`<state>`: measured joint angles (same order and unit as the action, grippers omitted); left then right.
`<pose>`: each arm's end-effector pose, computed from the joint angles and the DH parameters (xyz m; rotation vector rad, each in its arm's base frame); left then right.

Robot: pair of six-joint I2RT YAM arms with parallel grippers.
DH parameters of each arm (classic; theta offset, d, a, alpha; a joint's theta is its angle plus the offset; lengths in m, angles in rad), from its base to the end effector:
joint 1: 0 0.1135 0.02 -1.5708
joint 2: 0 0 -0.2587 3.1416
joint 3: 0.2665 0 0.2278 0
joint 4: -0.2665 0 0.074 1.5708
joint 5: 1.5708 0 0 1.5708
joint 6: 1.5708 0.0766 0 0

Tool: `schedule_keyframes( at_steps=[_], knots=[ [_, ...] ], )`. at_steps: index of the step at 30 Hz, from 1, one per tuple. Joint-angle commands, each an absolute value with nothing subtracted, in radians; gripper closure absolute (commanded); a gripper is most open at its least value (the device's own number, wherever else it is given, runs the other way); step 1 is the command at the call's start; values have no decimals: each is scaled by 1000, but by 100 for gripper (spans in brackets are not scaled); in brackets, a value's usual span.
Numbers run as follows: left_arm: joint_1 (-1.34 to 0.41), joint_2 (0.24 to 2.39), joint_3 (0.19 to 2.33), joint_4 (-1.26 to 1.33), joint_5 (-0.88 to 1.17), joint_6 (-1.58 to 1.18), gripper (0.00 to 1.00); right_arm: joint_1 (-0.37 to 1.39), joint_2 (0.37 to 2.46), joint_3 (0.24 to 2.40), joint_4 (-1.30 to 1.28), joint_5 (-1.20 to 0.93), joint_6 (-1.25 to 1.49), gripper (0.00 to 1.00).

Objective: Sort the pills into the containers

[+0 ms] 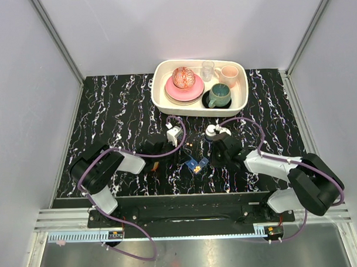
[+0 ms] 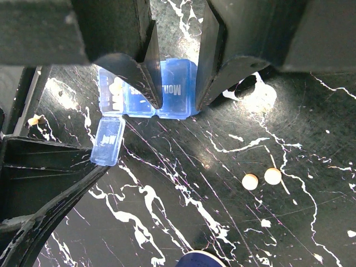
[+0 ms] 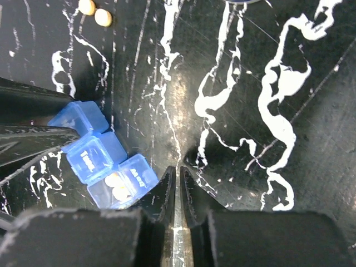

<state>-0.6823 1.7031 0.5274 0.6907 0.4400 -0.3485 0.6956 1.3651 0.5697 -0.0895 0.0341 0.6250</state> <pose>0.2285 -0.2277 0.1234 0.6486 2.0892 -1.0666 0.2006 0.1641 0.1353 -0.0739 2.5296 0.5201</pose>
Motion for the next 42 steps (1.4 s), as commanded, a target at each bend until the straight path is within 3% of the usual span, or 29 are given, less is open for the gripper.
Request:
schedule_keyframes(
  at_steps=[1,14,27,42],
  knots=[
    [-681,1701,505,647,449,-327,67,695,1344,565,-9,-27,588,88],
    [-680,1703,509,643,453,-327,67,695,1262,526,72,-118,515,85],
    [-681,1701,509,640,449,-327,67,695,1339,523,138,-330,479,88],
    [-681,1703,511,640,448,-327,67,706,1427,551,115,-348,466,88]
  ],
)
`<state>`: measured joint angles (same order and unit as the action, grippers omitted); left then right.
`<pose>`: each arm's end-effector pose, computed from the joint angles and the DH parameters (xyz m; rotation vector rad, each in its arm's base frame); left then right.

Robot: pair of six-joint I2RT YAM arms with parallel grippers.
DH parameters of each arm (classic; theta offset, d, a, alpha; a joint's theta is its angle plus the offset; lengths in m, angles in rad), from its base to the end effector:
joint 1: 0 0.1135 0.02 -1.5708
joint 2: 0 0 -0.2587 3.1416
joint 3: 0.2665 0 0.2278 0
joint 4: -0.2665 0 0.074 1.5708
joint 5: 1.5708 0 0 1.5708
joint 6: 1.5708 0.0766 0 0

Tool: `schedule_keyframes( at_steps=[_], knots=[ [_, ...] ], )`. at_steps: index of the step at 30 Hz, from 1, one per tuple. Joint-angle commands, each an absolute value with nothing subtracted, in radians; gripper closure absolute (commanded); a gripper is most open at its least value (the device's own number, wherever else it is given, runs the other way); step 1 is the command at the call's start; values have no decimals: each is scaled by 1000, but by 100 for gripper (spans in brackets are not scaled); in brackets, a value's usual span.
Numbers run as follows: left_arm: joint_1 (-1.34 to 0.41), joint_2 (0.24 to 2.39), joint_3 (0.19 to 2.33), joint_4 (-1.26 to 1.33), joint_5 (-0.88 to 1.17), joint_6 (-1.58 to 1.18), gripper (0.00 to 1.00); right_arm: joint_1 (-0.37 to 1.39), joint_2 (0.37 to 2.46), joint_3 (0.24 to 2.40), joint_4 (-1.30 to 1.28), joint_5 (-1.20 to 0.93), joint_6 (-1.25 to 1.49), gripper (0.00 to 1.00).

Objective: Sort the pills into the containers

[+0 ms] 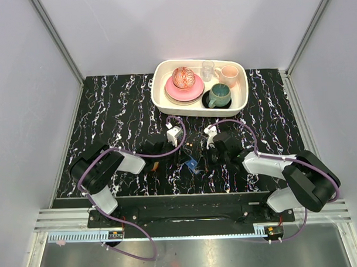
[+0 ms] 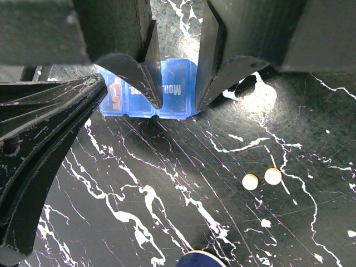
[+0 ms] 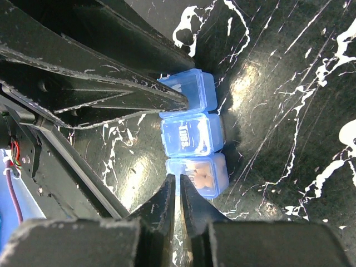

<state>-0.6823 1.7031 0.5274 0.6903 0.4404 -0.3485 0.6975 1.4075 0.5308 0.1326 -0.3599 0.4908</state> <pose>0.2284 -0.2276 0.1233 0.6489 2.0896 -1.0669 0.1910 0.1953 0.1395 -0.4511 2.4379 0.9794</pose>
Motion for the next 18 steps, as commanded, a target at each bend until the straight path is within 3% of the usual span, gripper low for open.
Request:
schedule_keyframes(
  at_steps=[1,18],
  knots=[
    [-680,1703,509,640,449,-328,67,706,1425,555,110,-342,465,88],
    [-681,1706,515,634,449,-327,67,813,1450,624,-78,-111,417,92]
  ],
)
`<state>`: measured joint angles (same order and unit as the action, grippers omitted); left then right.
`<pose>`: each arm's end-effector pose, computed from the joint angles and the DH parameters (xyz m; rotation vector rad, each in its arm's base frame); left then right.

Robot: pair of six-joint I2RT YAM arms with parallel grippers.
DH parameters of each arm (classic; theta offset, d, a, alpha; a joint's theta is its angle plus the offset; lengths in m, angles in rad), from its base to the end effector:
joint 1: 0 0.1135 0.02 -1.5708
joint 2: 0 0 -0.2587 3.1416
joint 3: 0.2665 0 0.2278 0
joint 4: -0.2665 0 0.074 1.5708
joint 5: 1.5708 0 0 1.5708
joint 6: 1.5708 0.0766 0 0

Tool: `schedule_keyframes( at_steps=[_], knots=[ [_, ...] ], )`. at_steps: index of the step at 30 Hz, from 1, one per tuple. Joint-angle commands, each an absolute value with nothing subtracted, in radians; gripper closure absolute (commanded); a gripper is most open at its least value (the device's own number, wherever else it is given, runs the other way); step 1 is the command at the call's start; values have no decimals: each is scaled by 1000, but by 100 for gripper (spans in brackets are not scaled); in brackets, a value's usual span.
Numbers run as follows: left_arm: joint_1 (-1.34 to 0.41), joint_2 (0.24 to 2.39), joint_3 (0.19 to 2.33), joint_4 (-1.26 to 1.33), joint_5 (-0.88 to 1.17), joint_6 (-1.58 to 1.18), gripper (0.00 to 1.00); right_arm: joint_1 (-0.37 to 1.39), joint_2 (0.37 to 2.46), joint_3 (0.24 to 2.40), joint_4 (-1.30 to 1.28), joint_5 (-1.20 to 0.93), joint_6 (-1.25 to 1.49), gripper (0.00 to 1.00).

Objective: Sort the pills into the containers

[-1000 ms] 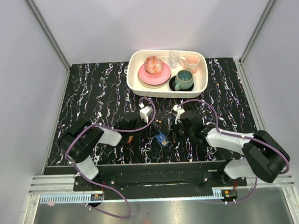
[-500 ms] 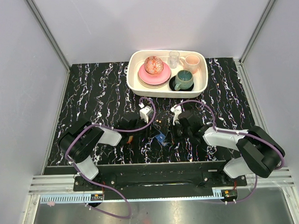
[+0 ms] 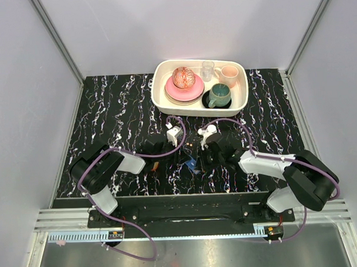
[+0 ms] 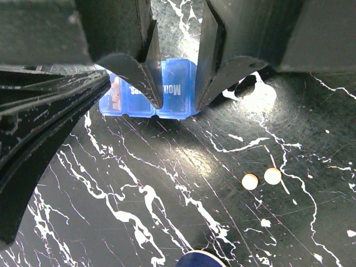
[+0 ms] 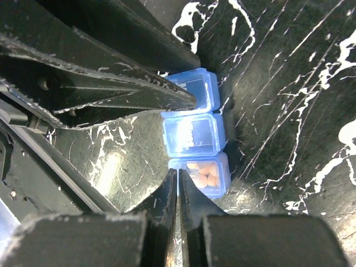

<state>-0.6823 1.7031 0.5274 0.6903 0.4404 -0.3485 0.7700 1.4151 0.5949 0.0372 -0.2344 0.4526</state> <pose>0.2284 -0.2276 0.1233 0.6489 2.0896 -1.0669 0.1878 0.2069 0.1445 -0.5152 2.4460 0.8363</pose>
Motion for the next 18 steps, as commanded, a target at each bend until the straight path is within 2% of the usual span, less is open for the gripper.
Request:
schedule_keyframes(
  at_steps=[1,10,13,14,17,18],
  knots=[
    [-681,1706,515,634,448,-328,67,830,1453,635,-93,-98,419,93],
    [-681,1707,518,629,451,-325,67,890,1430,649,-140,28,463,94],
    [-681,1707,518,630,453,-324,67,890,1365,638,-126,25,454,85],
    [-681,1707,518,629,453,-325,67,890,1323,637,-121,17,448,76],
    [-681,1709,520,627,456,-322,67,888,1226,629,-95,-24,414,64],
    [-680,1709,520,627,456,-322,67,890,1204,620,-80,-32,385,55]
  ],
)
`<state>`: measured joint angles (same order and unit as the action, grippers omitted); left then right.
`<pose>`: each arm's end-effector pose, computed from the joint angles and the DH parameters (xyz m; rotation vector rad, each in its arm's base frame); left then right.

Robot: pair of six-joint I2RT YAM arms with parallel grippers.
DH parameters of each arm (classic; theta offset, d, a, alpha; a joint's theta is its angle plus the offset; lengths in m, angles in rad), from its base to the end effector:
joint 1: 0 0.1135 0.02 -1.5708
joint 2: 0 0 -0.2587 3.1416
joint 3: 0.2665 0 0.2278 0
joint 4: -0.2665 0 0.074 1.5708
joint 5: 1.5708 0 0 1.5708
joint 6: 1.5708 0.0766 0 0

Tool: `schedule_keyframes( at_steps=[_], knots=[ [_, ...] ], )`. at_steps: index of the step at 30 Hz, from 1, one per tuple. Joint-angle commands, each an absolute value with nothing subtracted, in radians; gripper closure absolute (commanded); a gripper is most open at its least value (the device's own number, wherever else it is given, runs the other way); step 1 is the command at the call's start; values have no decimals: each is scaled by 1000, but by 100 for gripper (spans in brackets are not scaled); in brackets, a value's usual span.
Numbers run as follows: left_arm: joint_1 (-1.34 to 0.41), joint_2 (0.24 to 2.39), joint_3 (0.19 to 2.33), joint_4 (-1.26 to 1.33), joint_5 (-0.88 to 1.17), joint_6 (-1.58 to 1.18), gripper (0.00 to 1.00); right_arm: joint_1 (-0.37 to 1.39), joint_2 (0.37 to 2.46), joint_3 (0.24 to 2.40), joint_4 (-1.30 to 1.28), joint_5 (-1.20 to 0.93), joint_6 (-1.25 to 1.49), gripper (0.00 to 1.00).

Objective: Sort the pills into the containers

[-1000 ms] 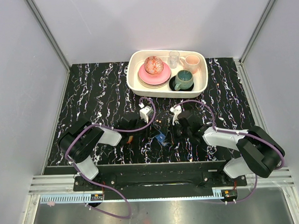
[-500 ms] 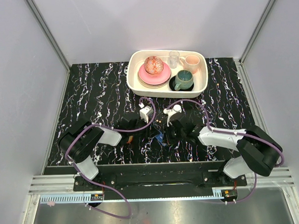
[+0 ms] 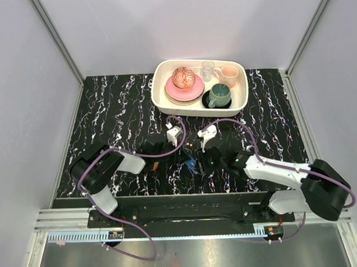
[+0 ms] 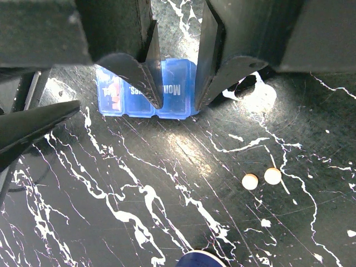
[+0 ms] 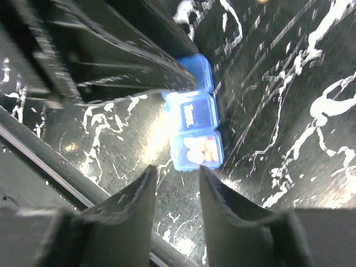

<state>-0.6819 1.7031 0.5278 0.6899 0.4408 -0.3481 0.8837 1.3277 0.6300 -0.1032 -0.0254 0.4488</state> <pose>0.2285 -0.2276 0.1234 0.6491 2.0894 -1.0668 0.1694 0.2096 0.1613 -0.5464 2.4139 0.6445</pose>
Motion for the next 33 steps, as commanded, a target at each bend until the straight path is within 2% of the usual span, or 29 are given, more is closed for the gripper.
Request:
schedule_keyframes(
  at_steps=[1,3,10,18,26,33],
  knots=[
    [-681,1709,520,626,456,-321,67,890,1172,617,-74,-20,377,50],
    [-680,1709,522,627,457,-321,67,890,1163,607,-61,-6,336,37],
    [-681,1706,522,621,462,-319,67,893,1345,701,-123,-23,262,18],
    [-681,1712,528,615,468,-318,67,926,1384,706,-112,54,219,17],
    [-680,1710,526,614,471,-318,67,1025,1450,722,-104,179,175,21],
    [-681,1712,526,615,476,-318,67,1043,1480,716,-94,268,179,27]
  ],
)
